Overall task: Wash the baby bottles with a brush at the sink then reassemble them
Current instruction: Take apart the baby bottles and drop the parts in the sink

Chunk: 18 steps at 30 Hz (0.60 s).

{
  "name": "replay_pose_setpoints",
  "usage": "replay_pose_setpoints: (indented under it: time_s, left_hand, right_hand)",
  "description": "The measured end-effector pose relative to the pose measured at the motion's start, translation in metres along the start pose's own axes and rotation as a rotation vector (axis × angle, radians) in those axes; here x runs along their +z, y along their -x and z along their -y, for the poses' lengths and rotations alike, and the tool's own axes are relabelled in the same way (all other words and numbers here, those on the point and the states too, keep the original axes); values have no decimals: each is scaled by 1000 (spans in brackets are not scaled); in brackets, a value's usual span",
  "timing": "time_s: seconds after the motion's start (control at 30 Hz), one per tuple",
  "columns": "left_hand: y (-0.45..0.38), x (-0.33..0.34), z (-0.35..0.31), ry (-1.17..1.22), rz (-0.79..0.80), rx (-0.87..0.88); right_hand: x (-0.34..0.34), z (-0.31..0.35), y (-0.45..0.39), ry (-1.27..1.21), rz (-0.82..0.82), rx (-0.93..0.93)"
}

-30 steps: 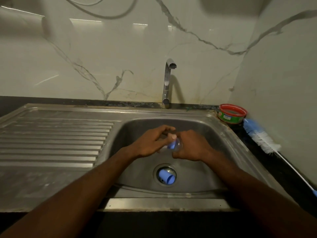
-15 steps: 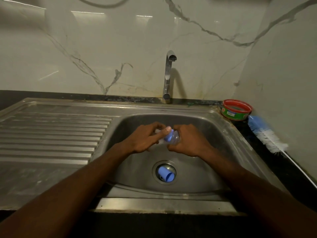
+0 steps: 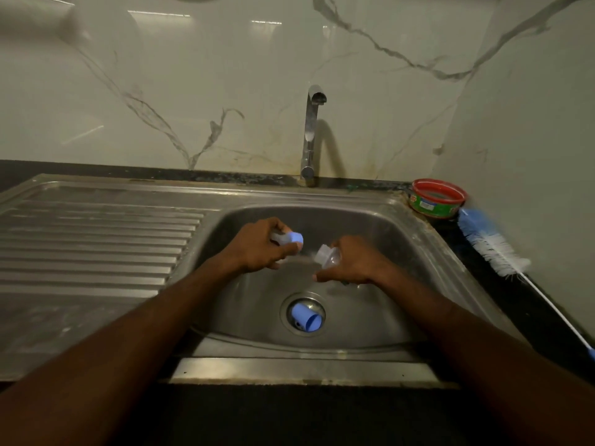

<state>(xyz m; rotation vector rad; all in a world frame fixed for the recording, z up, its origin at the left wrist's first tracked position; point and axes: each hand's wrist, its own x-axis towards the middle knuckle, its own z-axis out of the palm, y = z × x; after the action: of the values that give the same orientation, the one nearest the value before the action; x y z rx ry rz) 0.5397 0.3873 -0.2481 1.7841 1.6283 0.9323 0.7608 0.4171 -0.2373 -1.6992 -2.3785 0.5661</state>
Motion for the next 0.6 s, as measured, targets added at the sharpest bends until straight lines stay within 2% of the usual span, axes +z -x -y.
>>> replay_pose_setpoints:
  time_s: [0.07,0.17,0.3,0.33,0.4,0.47,0.53,0.6]
  left_hand:
    - [0,3,1,-85,51,25]
    - [-2,4,1,-192,57,162]
    - [-3,4,-1,-170,43,268]
    - [-3,4,-1,-170,31,288]
    - [-3,4,-2,-174,-2,318]
    - [-3,4,-3,-183,-16,354]
    - [-2,4,-5,-175,-13,386]
    - [-1,3,-7,-153,-11,398]
  right_hand:
    - [1,-1,-2,-20,14,24]
    - [-2,0,0,20,26,29]
    - [-2,3,4,88,100,26]
    - [-2,4,2,13,59,8]
    - [-2,8,-5,-339,-23,6]
    - [-2,15,-5,-696,39,29]
    - [-1,23,-1,-841,137,7]
    - [-1,27,3,-942,155,-13]
